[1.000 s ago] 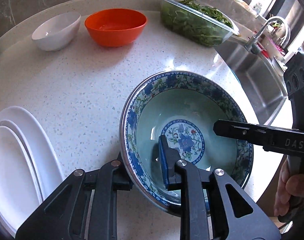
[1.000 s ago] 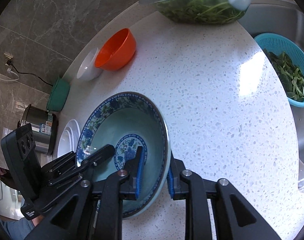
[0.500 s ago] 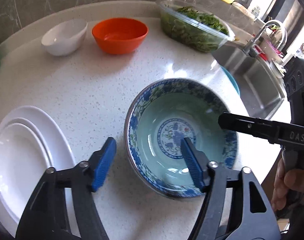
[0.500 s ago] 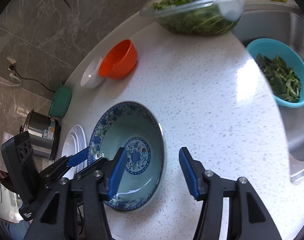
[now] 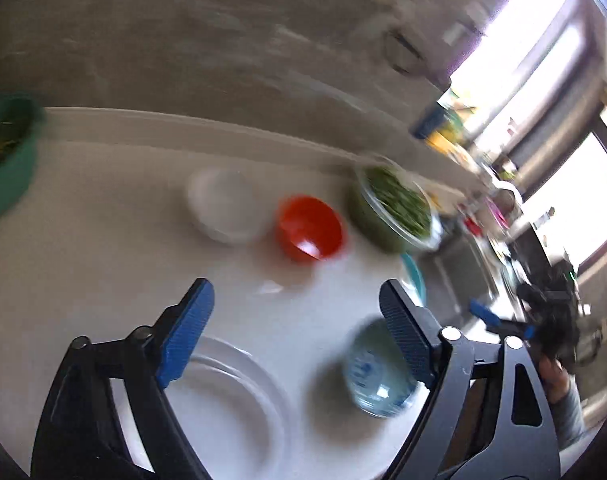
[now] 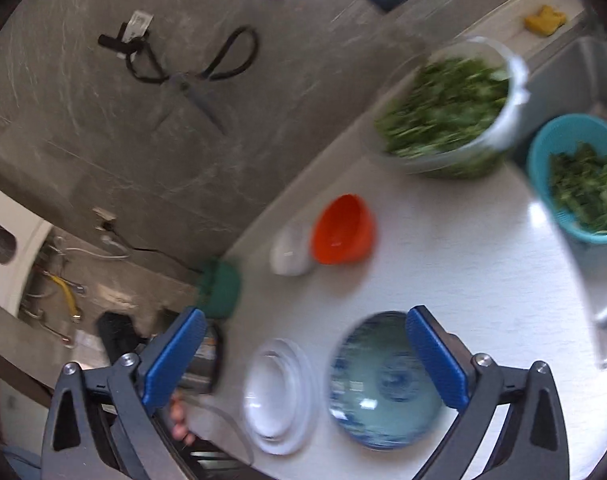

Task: Organize plates and bowls
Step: 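Move both grippers to the small white bowl beside the orange bowl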

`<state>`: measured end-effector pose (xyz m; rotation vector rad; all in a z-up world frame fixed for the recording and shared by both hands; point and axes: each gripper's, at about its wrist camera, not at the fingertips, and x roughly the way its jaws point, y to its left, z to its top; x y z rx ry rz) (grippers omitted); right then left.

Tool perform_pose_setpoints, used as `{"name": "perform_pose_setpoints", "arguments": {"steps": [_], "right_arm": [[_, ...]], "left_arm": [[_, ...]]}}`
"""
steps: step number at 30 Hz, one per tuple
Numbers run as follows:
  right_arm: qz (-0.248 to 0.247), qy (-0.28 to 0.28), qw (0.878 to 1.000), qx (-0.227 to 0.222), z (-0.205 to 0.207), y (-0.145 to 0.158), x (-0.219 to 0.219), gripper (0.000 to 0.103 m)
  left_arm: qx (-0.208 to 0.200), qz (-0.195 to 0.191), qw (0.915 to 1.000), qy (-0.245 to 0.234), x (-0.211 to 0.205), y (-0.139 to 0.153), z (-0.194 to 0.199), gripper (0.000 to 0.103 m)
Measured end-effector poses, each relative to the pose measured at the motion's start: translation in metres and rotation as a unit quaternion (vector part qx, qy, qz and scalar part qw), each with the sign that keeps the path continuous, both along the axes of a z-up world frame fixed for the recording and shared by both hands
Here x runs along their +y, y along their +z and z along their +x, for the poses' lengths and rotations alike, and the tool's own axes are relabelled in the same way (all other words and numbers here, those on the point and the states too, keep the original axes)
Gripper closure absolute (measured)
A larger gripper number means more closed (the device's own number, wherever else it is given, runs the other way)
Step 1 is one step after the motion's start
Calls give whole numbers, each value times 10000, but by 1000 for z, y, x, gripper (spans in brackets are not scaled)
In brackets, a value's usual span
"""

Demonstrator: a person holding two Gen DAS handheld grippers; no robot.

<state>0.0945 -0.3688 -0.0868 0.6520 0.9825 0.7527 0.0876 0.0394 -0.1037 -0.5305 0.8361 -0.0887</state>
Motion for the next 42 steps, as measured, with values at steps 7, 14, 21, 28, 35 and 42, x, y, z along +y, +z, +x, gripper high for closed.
{"name": "perform_pose_setpoints", "arguments": {"steps": [7, 14, 21, 28, 35, 42], "right_arm": [[235, 255, 9992, 201, 31, 11, 99, 0], [291, -134, 9946, 989, 73, -28, 186, 0], [232, -1009, 9779, 1817, 85, -89, 220, 7], [-153, -1439, 9672, 2089, 98, -109, 240, 40], [-333, -1710, 9591, 2232, 112, -121, 252, 45], [-513, -1987, 9487, 2407, 112, -139, 246, 52]], "left_arm": [[-118, -19, 9998, -161, 88, -10, 57, 18], [382, 200, 9957, -821, 133, -66, 157, 18], [958, 66, 9827, -1583, 143, -120, 208, 18], [1208, 261, 9739, -1905, 146, -147, 253, 18], [1368, 567, 9645, -2184, 127, -164, 275, 29], [1504, 434, 9610, -2280, 116, -182, 286, 52]]}}
